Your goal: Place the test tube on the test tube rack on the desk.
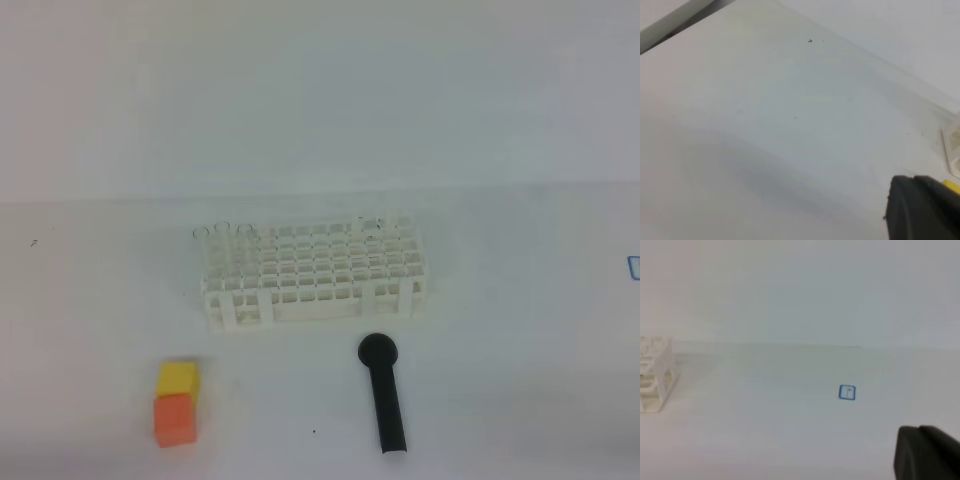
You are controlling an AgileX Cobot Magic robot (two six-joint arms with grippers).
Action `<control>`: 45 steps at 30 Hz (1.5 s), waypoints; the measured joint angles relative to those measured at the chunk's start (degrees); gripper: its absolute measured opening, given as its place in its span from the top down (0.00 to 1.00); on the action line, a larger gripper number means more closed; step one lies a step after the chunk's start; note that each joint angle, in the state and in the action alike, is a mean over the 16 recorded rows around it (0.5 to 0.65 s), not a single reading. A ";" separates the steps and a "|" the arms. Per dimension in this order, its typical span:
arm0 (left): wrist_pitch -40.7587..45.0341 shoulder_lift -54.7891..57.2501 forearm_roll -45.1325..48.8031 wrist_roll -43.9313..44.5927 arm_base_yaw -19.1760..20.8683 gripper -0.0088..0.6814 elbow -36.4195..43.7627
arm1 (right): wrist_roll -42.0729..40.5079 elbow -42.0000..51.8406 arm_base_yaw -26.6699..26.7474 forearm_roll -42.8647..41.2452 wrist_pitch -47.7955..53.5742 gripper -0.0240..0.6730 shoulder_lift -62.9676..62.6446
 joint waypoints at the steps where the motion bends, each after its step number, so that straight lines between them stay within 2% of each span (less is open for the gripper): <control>1: 0.00 0.00 -0.01 0.00 0.00 0.99 -0.11 | 1.68 0.96 0.00 -1.18 -0.12 0.97 -0.78; 10: 0.00 0.00 0.17 0.00 0.99 0.99 -0.22 | 12.53 6.05 -0.02 -10.60 2.80 0.97 -5.41; 18: 0.00 0.00 0.50 0.00 2.12 0.99 -0.11 | 12.38 6.17 -0.03 -11.91 6.55 0.97 -5.56; 35: -0.01 -0.03 0.63 0.00 2.08 0.99 -0.22 | 12.06 6.12 -0.03 -12.06 6.98 0.97 -5.56; 40: 0.05 -0.03 0.72 -0.01 -0.28 0.99 -0.22 | 12.02 6.12 -0.03 -12.06 6.98 0.97 -5.56; 45: -0.16 -0.03 1.51 0.66 -6.29 0.99 -0.33 | 12.01 6.12 -0.03 -12.06 6.98 0.97 -5.56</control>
